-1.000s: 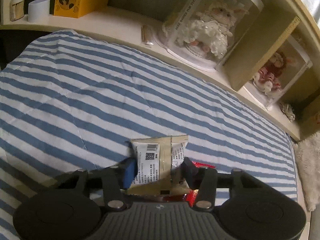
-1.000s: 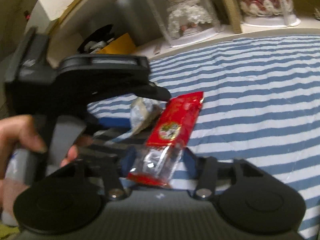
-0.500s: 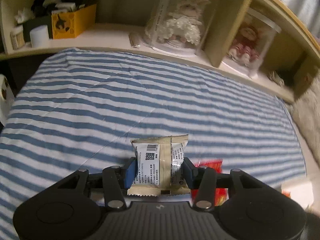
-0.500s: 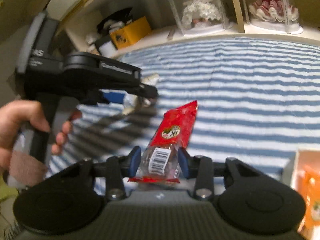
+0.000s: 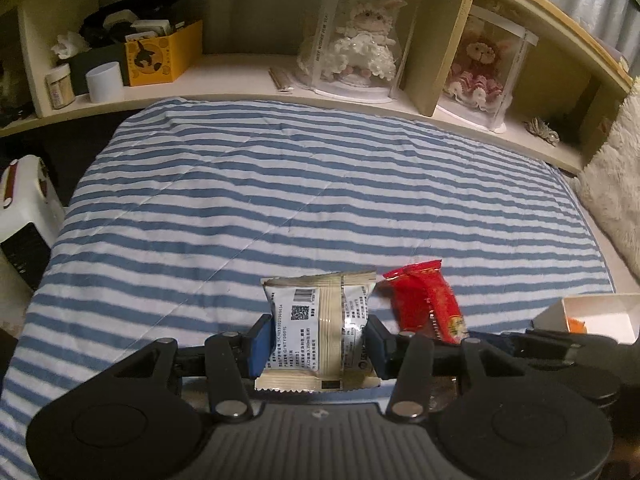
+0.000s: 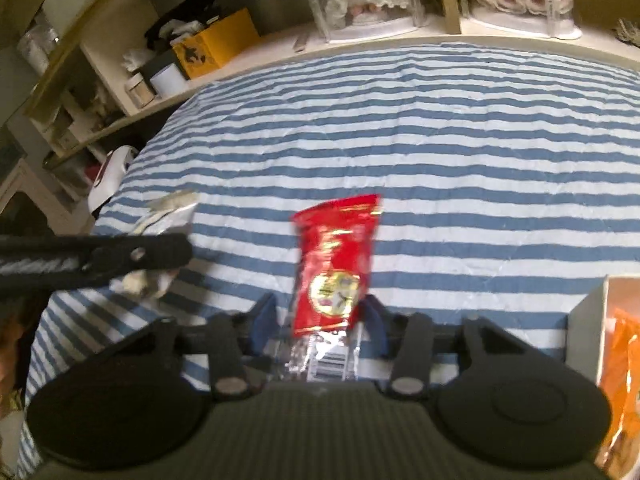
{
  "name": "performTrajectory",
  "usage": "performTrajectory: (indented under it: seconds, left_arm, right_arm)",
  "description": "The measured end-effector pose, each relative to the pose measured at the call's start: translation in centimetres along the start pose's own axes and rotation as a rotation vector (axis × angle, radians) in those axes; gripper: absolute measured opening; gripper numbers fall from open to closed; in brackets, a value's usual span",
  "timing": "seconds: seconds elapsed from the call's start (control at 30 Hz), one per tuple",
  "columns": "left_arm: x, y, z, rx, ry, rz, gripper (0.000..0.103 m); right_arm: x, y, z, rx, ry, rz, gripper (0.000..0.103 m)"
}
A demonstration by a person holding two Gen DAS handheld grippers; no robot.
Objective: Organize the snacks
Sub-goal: 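Carry both held packs over the white tray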
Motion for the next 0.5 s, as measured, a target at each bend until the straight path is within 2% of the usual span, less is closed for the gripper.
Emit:
performTrajectory:
  seconds: [0.17, 0.5]
  left_arm:
    - [-2.1, -0.2, -1.0, -0.006, -0.022, -0.006, 0.050]
    - [-6.1, -2.9, -2.2, 0.000, -0.057, -0.048, 0.050]
  right_arm:
    - [-2.3, 0.2, -0.9, -0.028, 0.003, 0.039, 0.041]
    - [-11.6, -1.7, -2.4, -0.071, -0.066, 0.069, 0.041]
Point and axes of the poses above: each gripper's, at about its wrist camera, not at the fingertips, and x roughly the way its jaws point, y to its left, z to its top, the point moved 6 cm from there along x, roughly the way its jaws point, and after that the axes turned 7 degrees about x, right-handed, at the moved point
